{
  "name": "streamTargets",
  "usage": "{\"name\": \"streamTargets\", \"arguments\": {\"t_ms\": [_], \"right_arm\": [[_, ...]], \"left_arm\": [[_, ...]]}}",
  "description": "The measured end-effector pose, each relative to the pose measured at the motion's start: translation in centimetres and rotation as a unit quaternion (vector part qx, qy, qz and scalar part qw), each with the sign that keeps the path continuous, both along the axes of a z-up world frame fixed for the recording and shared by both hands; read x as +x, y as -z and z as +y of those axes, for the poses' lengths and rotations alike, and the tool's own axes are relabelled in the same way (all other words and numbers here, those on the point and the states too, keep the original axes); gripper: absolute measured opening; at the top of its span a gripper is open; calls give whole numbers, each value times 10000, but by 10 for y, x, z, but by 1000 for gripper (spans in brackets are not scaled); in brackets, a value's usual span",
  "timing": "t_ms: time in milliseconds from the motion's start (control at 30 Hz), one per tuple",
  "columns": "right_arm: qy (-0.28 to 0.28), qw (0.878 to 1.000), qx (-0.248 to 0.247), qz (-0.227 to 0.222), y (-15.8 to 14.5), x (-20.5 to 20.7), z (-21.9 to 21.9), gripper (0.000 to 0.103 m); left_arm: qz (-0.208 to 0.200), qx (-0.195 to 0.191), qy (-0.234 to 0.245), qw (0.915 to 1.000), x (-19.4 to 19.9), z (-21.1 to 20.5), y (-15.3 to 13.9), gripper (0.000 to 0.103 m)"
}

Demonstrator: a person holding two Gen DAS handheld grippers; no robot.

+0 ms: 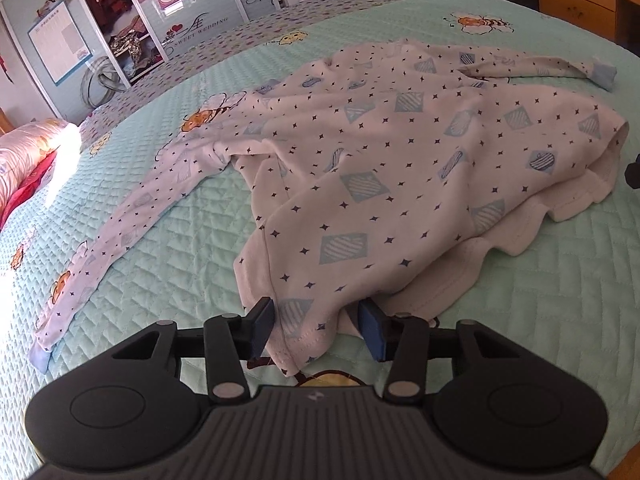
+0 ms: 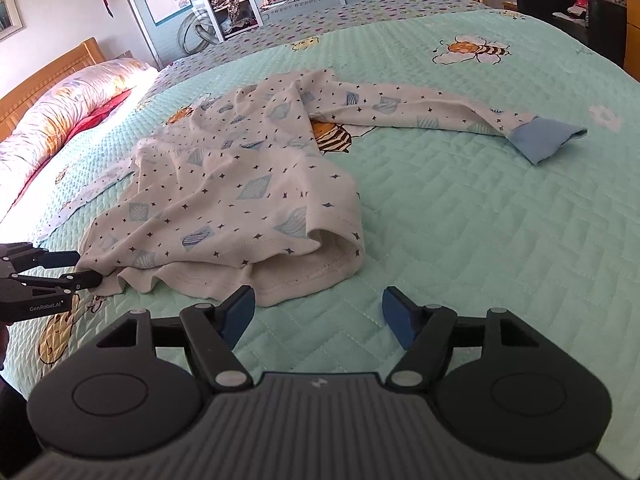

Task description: Fold clothes

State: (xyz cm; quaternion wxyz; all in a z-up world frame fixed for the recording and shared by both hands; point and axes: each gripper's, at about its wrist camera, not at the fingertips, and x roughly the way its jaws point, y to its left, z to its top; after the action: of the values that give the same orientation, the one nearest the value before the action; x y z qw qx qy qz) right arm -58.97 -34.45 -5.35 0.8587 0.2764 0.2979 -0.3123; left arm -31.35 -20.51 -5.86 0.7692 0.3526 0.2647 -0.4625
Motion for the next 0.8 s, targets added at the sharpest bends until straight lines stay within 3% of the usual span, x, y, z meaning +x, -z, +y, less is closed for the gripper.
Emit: {"name": "streamTargets", "arguments": {"t_ms": [67, 167, 300, 367, 467, 667, 800], "right_arm": [[11, 10000, -12, -2, -3, 0, 2, 71], [23, 10000, -48, 25, -7, 1, 5, 71], [33, 10000, -72, 9, -11, -1, 9, 71], [41, 10000, -81, -5, -13, -2, 11, 71], [-114, 9997, -185, -99, -19, 3, 16, 71], [-630, 9964, -468, -319, -30, 21, 32, 71], [-1289, 9879, -798, -328, -38, 50, 48, 71]], "left_arm": [[-4, 35, -9, 10000, 0, -1, -1, 38], [64, 20, -25, 10000, 1, -2, -3, 19], [184, -130, -111, 9997, 4, 2, -10, 10], [621, -454, -304, 9966, 16, 7, -20, 10], [1450, -972, -681, 9823, 39, 15, -33, 10], [1938, -1314, -1008, 9670, 61, 18, -41, 9], [2021, -1370, -920, 9654, 62, 17, -46, 9]]}}
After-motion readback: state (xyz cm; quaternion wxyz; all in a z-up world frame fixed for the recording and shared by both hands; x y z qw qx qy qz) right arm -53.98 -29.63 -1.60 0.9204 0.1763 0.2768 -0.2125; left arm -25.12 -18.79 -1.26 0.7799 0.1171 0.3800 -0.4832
